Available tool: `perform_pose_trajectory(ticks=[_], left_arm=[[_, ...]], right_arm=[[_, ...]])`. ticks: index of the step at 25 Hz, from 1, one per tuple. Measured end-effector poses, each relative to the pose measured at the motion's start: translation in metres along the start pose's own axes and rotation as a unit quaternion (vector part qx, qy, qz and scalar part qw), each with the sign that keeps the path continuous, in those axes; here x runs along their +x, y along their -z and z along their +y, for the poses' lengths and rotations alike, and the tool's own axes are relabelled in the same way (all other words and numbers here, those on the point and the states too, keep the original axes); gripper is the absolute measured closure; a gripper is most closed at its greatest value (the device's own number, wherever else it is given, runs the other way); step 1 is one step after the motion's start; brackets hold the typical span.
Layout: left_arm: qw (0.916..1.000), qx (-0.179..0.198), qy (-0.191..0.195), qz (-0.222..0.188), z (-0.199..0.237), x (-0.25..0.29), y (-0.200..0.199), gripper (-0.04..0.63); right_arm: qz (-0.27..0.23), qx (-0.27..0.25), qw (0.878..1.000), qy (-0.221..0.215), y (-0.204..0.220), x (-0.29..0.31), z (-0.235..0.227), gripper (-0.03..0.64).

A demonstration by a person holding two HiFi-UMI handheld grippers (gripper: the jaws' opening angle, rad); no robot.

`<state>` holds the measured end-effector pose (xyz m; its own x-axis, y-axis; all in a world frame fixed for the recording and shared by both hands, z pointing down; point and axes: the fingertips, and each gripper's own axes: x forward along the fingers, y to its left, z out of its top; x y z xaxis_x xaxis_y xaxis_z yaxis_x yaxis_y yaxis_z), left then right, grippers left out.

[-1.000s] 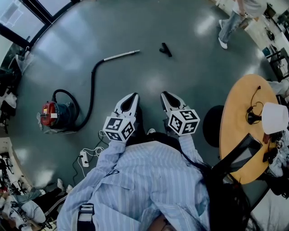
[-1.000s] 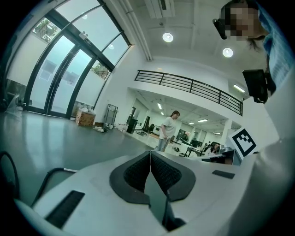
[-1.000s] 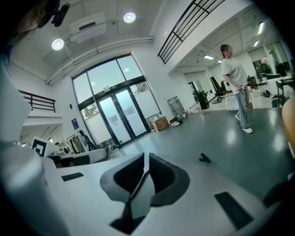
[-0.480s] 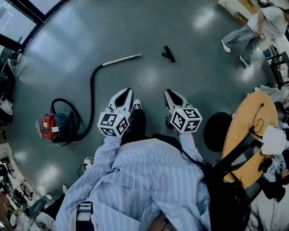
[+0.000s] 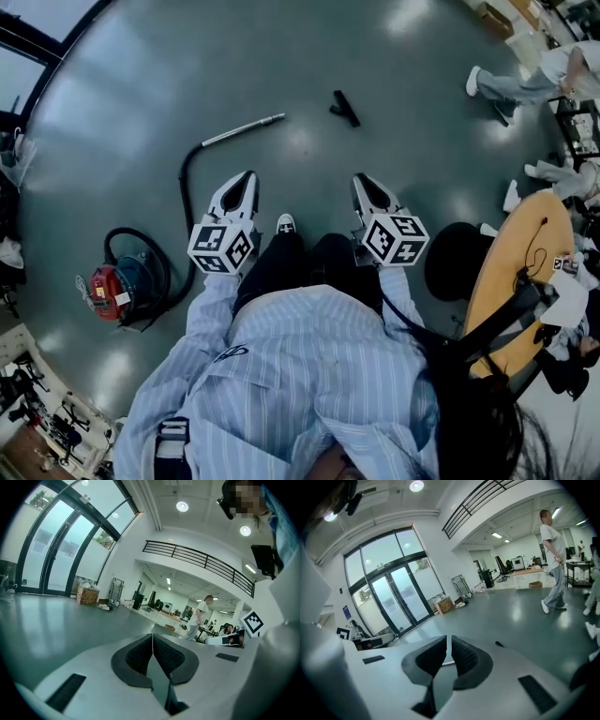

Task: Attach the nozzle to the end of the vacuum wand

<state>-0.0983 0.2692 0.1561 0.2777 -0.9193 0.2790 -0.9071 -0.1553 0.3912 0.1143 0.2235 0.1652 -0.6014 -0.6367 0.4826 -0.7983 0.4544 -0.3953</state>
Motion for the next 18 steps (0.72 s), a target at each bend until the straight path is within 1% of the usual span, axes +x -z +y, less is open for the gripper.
perform_pose_trajectory(ticks=[4, 9, 12, 14, 18], left_arm=[[0.9997, -0.013, 0.0, 0.021, 0.01, 0.04, 0.006, 0.589], [0.999, -0.01, -0.007, 0.042, 0.011, 0.094, 0.012, 0.589], [0.998, 0.005, -0.014, 0.062, 0.01, 0.13, 0.02, 0.589], [0.997, 0.017, -0.015, 0.073, 0.008, 0.153, 0.029, 0.588], [0.994, 0.048, -0.016, 0.097, 0.015, 0.195, 0.045, 0.588]], right_arm=[[0.011, 0.016, 0.999, 0.032, -0.01, 0.014, -0.045, 0.581], [0.024, 0.014, 0.999, 0.038, -0.034, 0.042, -0.104, 0.581], [0.037, 0.016, 0.999, 0.026, -0.047, 0.07, -0.137, 0.581], [0.052, 0.009, 0.999, 0.009, -0.052, 0.09, -0.154, 0.581], [0.08, -0.043, 0.996, -0.025, -0.054, 0.137, -0.18, 0.58]])
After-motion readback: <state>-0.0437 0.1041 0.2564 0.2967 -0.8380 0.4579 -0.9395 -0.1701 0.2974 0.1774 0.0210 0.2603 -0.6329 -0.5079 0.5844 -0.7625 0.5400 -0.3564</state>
